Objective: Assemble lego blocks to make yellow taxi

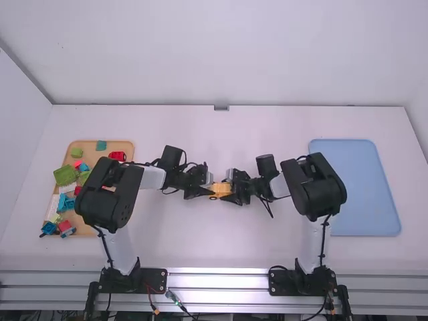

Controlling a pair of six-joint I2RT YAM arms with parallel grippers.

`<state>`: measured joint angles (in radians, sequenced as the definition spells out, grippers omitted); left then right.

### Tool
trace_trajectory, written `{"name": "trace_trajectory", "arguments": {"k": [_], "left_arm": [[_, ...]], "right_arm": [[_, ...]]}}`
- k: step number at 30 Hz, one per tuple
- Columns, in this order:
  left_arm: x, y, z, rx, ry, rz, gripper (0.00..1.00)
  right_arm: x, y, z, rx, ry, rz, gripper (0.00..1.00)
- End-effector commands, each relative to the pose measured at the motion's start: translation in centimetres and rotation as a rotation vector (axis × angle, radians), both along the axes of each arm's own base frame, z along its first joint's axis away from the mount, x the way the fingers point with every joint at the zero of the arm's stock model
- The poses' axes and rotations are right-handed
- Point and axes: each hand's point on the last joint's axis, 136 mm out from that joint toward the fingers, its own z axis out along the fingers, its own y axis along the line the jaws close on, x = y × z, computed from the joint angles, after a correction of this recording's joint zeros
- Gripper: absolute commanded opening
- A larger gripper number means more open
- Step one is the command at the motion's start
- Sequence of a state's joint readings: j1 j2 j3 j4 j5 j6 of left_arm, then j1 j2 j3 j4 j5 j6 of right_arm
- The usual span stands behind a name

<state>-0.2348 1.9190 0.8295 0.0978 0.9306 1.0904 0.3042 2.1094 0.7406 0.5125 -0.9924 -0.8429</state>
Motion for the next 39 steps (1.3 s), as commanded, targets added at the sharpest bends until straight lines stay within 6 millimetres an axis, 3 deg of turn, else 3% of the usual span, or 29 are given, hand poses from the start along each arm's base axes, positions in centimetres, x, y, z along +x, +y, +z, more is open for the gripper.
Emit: {"name": "trace_trajectory", "arguments": {"k": [1,10,15,17,23,27,29,30,31,33,34,36,39], "left_arm": [[-0.1,0.1,-0.9,0.033,0.011,0.008,0.34],[-0.1,0.0,-0.8,0.031,0.011,0.006,0.48],[0.0,0.0,-0.8,0.031,0.01,0.007,0.46],[0.0,0.0,-0.8,0.029,0.004,0.007,0.42],[0.2,0.0,-0.7,0.026,-0.008,0.008,0.13],[0.2,0.0,-0.7,0.026,-0.009,0.007,0.11],[0.2,0.0,-0.6,0.025,-0.008,0.006,0.16],[0.2,-0.1,-0.6,0.022,-0.007,0.005,0.33],[0.2,-0.1,-0.6,0.021,-0.007,0.004,0.36],[0.2,-0.1,-0.6,0.019,-0.006,0.003,0.61],[0.1,-0.2,-0.4,0.005,-0.004,-0.004,0.69],[-0.2,-0.5,0.1,-0.024,0.002,-0.018,0.75],[-0.3,-0.9,0.9,-0.073,-0.01,-0.042,0.75]], "right_arm": [[-0.5,0.2,-0.5,-0.009,0.017,0.009,0.44],[-0.4,0.2,-0.5,-0.01,0.012,0.008,0.44],[-0.4,0.2,-0.5,-0.009,0.012,0.007,0.44],[-0.4,0.2,-0.5,-0.01,0.012,0.007,0.44],[-0.4,0.1,-0.5,-0.009,0.015,0.004,0.44],[-0.4,0.2,-0.5,-0.009,0.012,0.008,0.44],[-0.3,0.1,-0.5,-0.009,0.013,0.004,0.44],[-0.4,0.2,-0.5,-0.009,0.013,0.005,0.44],[-0.4,0.2,-0.5,-0.009,0.013,0.006,0.44],[-0.5,0.3,-0.5,-0.009,0.013,0.009,0.45],[-0.4,0.2,-0.5,-0.009,0.013,0.005,0.45],[-0.4,0.1,-0.5,-0.01,0.015,0.004,0.46],[-0.5,0.2,-0.5,-0.01,0.015,0.008,0.47]]}}
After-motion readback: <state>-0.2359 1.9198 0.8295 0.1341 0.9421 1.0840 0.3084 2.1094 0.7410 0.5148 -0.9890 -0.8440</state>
